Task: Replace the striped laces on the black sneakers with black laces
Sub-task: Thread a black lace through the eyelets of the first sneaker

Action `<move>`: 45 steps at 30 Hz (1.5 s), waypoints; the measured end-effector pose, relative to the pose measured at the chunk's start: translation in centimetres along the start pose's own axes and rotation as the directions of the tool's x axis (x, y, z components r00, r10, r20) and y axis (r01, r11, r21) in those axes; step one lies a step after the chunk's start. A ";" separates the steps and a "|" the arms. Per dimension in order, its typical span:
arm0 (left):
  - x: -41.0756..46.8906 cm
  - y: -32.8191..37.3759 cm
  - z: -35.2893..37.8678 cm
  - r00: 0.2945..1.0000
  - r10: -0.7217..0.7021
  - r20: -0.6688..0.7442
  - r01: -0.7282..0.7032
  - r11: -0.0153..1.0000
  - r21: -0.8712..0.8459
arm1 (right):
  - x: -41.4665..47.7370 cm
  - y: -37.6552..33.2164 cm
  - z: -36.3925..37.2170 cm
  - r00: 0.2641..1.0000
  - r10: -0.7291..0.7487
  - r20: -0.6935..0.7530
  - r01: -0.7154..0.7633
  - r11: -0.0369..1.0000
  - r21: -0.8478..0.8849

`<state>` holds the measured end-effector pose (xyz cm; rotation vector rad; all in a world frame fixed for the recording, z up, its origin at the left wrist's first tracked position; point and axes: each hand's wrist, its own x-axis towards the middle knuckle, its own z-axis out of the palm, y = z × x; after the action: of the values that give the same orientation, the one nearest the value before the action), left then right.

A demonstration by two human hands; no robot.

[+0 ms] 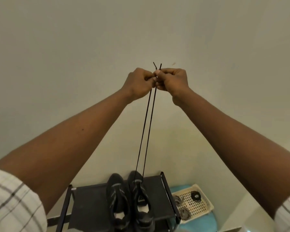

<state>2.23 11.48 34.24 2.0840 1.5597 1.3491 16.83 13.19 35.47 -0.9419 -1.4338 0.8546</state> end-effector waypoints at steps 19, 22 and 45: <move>-11.0 -18.3 2.8 0.824 -0.554 -0.121 0.516 0.821 -0.243 | -4.6 19.2 -5.9 0.951 0.245 -0.187 -0.284 0.931 -0.230; -13.8 -20.9 5.5 0.828 -0.547 -0.123 0.540 0.837 -0.086 | -5.6 23.6 -5.6 0.984 0.123 -0.127 -0.170 0.862 -0.478; -23.3 -32.9 24.8 0.720 -0.585 0.373 0.575 0.804 0.151 | -17.0 43.7 2.5 0.641 0.733 0.227 -0.444 0.596 -0.669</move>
<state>-0.93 13.86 -12.89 1.5228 1.8105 0.6246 17.75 15.70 -11.42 -1.8668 -1.8812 1.2790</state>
